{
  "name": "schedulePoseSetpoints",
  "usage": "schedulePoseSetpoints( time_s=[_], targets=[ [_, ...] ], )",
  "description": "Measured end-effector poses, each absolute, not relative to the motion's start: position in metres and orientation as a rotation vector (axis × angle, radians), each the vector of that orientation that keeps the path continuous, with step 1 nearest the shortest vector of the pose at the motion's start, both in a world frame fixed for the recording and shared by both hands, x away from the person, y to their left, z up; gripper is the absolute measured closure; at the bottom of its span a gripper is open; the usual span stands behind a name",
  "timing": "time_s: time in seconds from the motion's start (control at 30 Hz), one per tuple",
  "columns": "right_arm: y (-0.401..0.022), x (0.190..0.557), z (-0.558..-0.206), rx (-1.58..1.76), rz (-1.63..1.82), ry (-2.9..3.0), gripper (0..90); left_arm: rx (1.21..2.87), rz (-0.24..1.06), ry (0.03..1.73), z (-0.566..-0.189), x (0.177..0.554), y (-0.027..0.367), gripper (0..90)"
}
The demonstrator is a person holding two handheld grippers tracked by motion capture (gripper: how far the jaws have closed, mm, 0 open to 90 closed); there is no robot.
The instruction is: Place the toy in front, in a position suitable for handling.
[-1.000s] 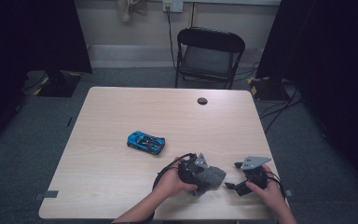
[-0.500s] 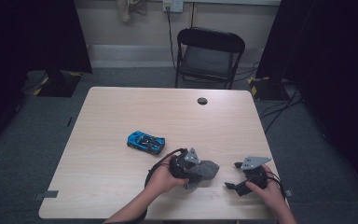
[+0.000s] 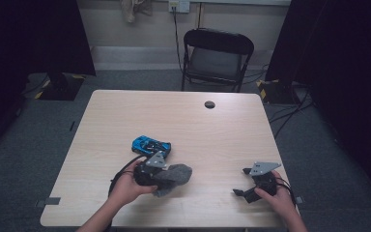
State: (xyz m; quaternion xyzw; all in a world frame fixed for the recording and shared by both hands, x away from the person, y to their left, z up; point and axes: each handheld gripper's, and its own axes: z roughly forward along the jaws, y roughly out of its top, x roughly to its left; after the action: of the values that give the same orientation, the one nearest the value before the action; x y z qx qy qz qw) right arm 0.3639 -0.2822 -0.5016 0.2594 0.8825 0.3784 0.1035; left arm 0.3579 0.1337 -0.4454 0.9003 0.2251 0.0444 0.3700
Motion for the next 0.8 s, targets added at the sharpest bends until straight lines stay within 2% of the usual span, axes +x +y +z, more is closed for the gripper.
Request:
schedulePoseSetpoints(
  time_s=[0.43, 0.63, 0.8],
  targets=[
    [-0.282, 0.364, -0.502, 0.765, 1.117, 2.604, 6.2, 2.247, 0.168, 0.751, -0.453, 0.338, 0.221, 62.0],
    [-0.282, 0.364, -0.502, 0.765, 1.116, 2.604, 6.2, 2.234, 0.188, 0.814, -0.461, 0.333, 0.246, 61.9],
    [-0.282, 0.365, -0.502, 0.767, 1.117, 2.604, 6.2, 2.247, 0.209, 0.826, -0.468, 0.333, 0.252, 61.8]
  ],
)
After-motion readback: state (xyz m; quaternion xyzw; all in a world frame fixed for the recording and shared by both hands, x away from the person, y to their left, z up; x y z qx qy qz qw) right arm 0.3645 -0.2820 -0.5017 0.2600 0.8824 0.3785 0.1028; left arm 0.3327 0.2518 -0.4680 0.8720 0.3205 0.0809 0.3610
